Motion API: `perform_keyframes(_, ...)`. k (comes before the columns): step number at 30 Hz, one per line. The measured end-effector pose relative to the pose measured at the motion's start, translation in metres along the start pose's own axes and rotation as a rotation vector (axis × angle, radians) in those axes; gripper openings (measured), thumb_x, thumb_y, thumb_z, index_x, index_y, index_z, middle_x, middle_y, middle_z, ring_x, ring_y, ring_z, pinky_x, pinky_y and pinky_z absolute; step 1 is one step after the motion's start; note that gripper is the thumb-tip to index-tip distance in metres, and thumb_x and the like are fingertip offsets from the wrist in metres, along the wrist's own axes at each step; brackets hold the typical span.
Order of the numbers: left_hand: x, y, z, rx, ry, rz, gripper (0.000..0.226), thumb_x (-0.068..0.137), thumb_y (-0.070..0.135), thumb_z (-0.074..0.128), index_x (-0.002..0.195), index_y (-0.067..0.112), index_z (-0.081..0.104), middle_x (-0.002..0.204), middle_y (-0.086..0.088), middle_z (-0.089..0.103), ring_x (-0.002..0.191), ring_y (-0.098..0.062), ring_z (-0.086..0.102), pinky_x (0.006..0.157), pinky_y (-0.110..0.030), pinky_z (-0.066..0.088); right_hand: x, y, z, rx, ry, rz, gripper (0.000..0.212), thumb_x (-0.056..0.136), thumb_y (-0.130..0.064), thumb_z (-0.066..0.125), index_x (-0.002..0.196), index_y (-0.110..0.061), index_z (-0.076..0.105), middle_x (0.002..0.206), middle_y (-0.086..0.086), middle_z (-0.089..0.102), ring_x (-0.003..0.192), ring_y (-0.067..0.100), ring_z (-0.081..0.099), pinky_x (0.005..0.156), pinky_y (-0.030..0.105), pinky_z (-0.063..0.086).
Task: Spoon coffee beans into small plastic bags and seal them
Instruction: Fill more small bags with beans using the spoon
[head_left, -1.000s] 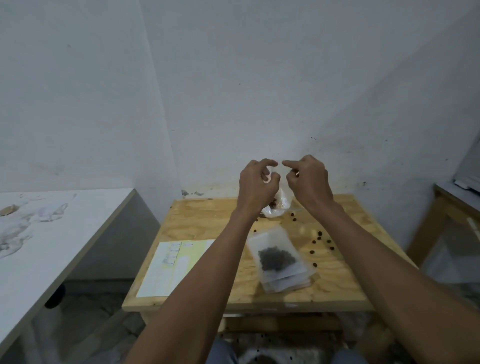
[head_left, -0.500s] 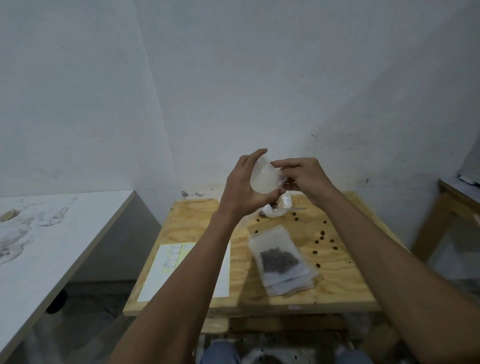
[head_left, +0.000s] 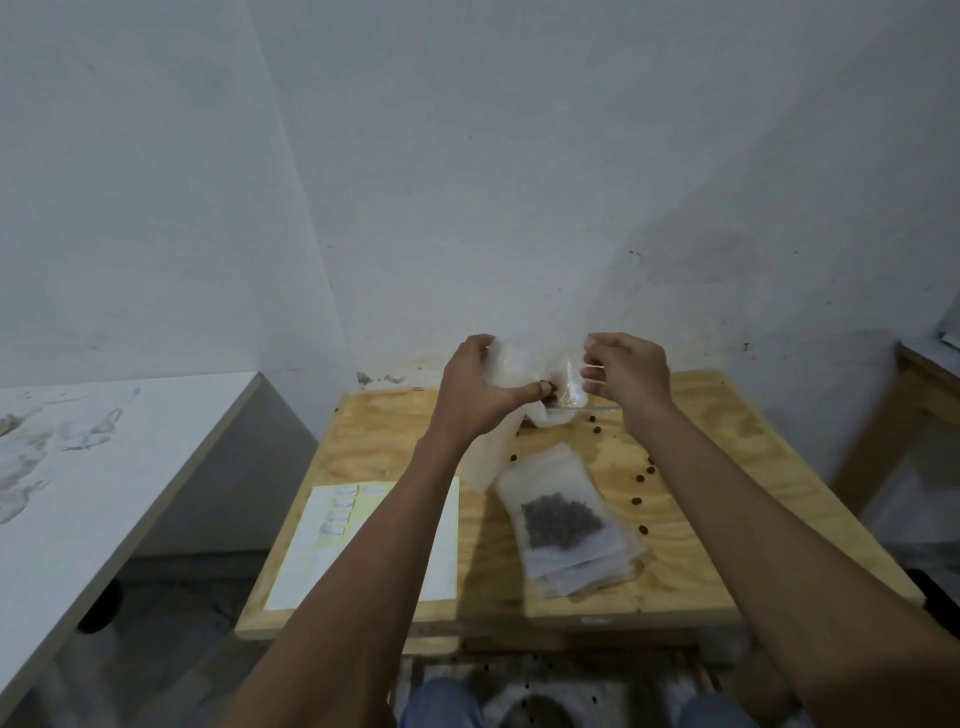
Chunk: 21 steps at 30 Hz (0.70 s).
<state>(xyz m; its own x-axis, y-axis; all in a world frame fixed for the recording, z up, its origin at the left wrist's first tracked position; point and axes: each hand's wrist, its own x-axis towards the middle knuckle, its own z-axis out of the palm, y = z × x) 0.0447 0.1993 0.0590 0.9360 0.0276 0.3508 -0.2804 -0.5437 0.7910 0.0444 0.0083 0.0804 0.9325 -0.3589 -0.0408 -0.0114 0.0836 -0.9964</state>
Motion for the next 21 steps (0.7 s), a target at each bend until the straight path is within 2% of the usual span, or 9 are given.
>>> perform_keyframes(3,0.010,-0.012,0.003,-0.027,-0.039,-0.103,0.092,0.067,0.047,0.092,0.140,0.011,0.049,0.128,0.003,0.053,0.119,-0.016,0.052,0.089,-0.027,0.042,0.016,0.021,-0.011,-0.024,0.300,0.177,0.013,0.090,-0.007,0.067,0.102,-0.001,0.069,0.094,0.009,0.069,0.060,0.016,0.064,0.073,0.037,0.064)
perform_keyframes(5,0.018,-0.016,0.008,-0.018,-0.078,-0.151,0.089,0.069,0.045,0.091,0.140,0.012,0.049,0.128,0.003,0.053,0.116,-0.016,0.052,0.084,-0.027,0.041,0.024,0.036,-0.019,-0.005,0.352,0.300,0.020,0.092,-0.006,0.068,0.110,-0.001,0.063,0.105,0.013,0.065,0.061,0.017,0.061,0.079,0.041,0.064)
perform_keyframes(8,0.031,-0.017,0.019,0.008,-0.163,-0.198,0.086,0.068,0.046,0.090,0.137,0.014,0.051,0.127,0.004,0.053,0.111,-0.015,0.053,0.074,-0.023,0.041,0.037,0.060,-0.023,0.066,0.262,0.455,0.041,0.090,-0.005,0.070,0.127,0.005,0.057,0.110,0.016,0.059,0.073,0.024,0.060,0.077,0.040,0.062)
perform_keyframes(10,0.040,-0.018,0.028,0.000,-0.219,-0.216,0.090,0.058,0.054,0.088,0.133,0.017,0.054,0.129,0.003,0.055,0.111,-0.015,0.054,0.071,-0.022,0.040,0.046,0.072,-0.021,0.103,0.194,0.502,0.043,0.089,-0.002,0.071,0.129,0.005,0.056,0.106,0.018,0.058,0.079,0.027,0.062,0.073,0.040,0.060)
perform_keyframes(12,0.049,-0.017,0.037,-0.002,-0.265,-0.238,0.087,0.052,0.055,0.084,0.127,0.019,0.058,0.129,0.003,0.055,0.109,-0.015,0.053,0.069,-0.022,0.039,0.054,0.081,-0.015,0.135,0.157,0.515,0.036,0.091,0.001,0.068,0.124,0.005,0.058,0.101,0.020,0.060,0.083,0.029,0.064,0.071,0.039,0.059)
perform_keyframes(16,0.072,-0.023,0.052,0.057,-0.365,-0.315,0.067,0.064,0.051,0.088,0.118,0.020,0.063,0.117,0.007,0.055,0.106,-0.015,0.054,0.073,-0.028,0.042,0.064,0.089,-0.003,0.184,0.149,0.490,0.009,0.092,0.005,0.063,0.101,0.005,0.061,0.089,0.020,0.064,0.082,0.028,0.068,0.073,0.037,0.059)
perform_keyframes(19,0.084,-0.031,0.060,0.048,-0.420,-0.366,0.075,0.049,0.062,0.084,0.109,0.019,0.067,0.112,0.003,0.065,0.100,-0.018,0.063,0.077,-0.034,0.051,0.071,0.093,0.007,0.207,0.125,0.424,0.004,0.093,0.004,0.062,0.095,0.003,0.065,0.088,0.018,0.069,0.079,0.026,0.070,0.067,0.033,0.060)
perform_keyframes(21,0.088,-0.037,0.063,0.028,-0.412,-0.369,0.076,0.048,0.063,0.081,0.102,0.012,0.068,0.104,-0.001,0.067,0.092,-0.020,0.064,0.072,-0.034,0.047,0.074,0.096,0.013,0.203,0.095,0.371,0.004,0.094,0.002,0.064,0.091,0.000,0.066,0.085,0.017,0.068,0.076,0.025,0.068,0.067,0.032,0.061)
